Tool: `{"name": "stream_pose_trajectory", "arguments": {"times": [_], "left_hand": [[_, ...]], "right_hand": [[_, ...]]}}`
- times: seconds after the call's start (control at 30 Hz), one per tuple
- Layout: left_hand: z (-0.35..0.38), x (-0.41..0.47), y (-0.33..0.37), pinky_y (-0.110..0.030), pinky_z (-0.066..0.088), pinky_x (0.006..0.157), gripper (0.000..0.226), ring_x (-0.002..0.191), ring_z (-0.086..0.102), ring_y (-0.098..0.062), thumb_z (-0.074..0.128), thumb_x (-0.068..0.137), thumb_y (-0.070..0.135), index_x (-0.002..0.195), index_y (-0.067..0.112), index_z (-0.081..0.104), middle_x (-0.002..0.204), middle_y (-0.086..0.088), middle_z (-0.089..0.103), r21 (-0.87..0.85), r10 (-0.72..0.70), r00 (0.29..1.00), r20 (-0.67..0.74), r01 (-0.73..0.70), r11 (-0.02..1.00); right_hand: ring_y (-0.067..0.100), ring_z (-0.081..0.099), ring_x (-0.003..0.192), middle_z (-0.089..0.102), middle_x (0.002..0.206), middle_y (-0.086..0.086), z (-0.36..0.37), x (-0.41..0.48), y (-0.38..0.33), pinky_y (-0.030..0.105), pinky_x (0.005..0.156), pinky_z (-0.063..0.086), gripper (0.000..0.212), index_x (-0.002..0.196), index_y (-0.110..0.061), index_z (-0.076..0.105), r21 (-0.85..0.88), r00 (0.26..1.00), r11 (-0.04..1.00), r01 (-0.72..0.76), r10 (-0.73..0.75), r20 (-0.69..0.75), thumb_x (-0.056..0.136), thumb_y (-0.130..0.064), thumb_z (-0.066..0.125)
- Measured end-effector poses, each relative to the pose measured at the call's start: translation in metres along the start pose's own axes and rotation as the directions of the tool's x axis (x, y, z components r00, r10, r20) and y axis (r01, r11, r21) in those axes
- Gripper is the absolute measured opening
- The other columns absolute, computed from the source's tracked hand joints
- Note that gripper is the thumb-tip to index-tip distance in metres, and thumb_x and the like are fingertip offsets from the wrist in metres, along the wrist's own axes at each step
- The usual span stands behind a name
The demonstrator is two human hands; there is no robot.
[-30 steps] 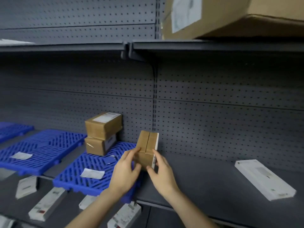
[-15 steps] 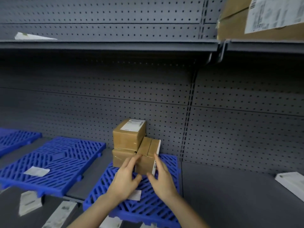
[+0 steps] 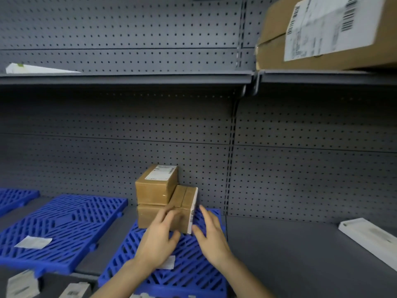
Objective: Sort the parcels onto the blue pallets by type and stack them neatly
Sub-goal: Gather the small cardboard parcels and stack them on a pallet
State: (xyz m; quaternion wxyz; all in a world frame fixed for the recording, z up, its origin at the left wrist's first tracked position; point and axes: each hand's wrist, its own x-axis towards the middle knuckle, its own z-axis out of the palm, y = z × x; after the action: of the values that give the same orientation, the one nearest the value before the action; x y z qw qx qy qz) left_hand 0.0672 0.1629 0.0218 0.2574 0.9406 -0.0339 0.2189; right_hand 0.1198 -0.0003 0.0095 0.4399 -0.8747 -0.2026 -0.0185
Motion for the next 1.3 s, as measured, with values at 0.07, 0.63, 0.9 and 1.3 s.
{"name": "stream_pose_trajectory", "arguments": {"times": [0.07,0.63,0.9,1.3], "left_hand": [[0.005,0.001,0.022,-0.018,0.045,0.065,0.041,0.082,0.053,-0.006,0.055,0.091,0.021,0.129,0.032,0.044,0.129,0.015,0.040,-0.001,0.013,1.000,-0.024,-0.013,1.000],[0.170,0.011,0.397,-0.029,0.051,0.078,0.024,0.088,0.057,0.003,0.055,0.084,0.018,0.101,0.034,0.060,0.099,0.024,0.053,-0.325,0.500,0.866,-0.004,-0.474,0.818],[0.238,-0.013,0.555,-0.023,0.048,0.080,0.025,0.092,0.055,0.004,0.057,0.088,0.017,0.107,0.032,0.059,0.104,0.021,0.053,-0.431,0.621,0.783,0.038,-0.548,0.717],[0.369,0.003,0.669,-0.031,0.051,0.085,0.039,0.091,0.058,-0.004,0.060,0.088,0.026,0.124,0.035,0.049,0.114,0.011,0.056,-0.531,0.645,0.741,0.189,-0.475,0.702]], "right_hand": [[0.012,0.028,0.140,0.017,0.156,-0.005,-0.019,-0.009,0.007,0.026,0.112,0.027,0.055,0.148,-0.031,0.024,-0.041,0.999,0.999,-0.003,0.002,-0.040,0.098,-0.044,0.042],[0.004,0.057,0.095,0.062,0.104,-0.006,-0.363,-0.206,0.154,0.010,0.080,0.041,0.022,0.106,-0.023,0.067,-0.096,0.867,0.989,-0.110,0.049,-0.495,0.097,-0.030,0.048],[0.006,0.055,0.102,0.060,0.109,-0.005,-0.477,-0.315,0.225,0.012,0.084,0.035,0.025,0.115,-0.020,0.064,-0.143,0.766,0.961,-0.237,0.095,-0.636,0.097,-0.029,0.048],[0.012,0.053,0.112,0.052,0.122,-0.003,-0.580,-0.359,0.332,0.024,0.097,0.041,0.034,0.128,-0.023,0.052,-0.105,0.690,0.910,-0.402,0.225,-0.688,0.095,-0.032,0.053]]}}
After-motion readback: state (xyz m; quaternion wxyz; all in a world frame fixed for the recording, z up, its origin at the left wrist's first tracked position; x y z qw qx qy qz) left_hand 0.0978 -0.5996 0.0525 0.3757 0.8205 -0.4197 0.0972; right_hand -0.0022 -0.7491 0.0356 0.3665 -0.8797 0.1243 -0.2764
